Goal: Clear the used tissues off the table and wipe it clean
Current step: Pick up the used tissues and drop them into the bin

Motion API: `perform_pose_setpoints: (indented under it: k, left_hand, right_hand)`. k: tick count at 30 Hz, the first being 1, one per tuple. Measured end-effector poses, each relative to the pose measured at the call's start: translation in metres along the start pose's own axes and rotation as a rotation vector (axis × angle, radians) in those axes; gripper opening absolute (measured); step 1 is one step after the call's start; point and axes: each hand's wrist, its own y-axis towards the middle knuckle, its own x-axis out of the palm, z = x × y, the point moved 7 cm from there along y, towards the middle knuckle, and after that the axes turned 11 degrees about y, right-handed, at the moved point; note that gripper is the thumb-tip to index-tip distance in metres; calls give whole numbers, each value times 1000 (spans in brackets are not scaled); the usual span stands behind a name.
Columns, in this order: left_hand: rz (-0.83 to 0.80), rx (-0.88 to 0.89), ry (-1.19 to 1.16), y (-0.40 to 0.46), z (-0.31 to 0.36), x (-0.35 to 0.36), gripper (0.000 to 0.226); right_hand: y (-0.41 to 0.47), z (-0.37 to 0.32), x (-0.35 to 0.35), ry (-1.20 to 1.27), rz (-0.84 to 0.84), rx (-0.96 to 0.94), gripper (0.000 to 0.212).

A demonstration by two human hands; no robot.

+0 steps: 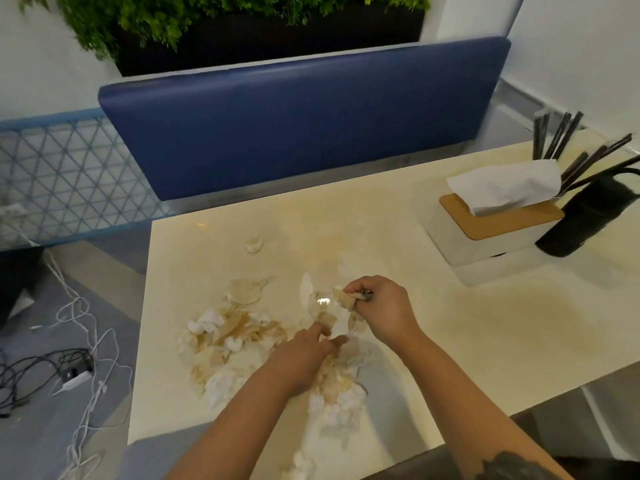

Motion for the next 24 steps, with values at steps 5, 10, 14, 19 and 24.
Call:
perform_pose_setpoints:
  k: [5,10,14,19,24]
  left_hand:
    - [-11,65,83,14,5,4,69]
    - [90,193,149,18,12,2,21]
    - [5,82,-72,21,2,1,24]
    - [14,-10,-192,20,-10,-6,33]
    - [156,-31,-251,17,-15,-36,30]
  right_hand:
    - [-4,5,-8,12,15,16,24]
    - [-10,10,-15,26,23,32,25]
    - [-14,12,-16,27,27,38,24]
    - [-17,7,-21,23,40,19,25]
    - [-19,2,-26,33,59,9,25]
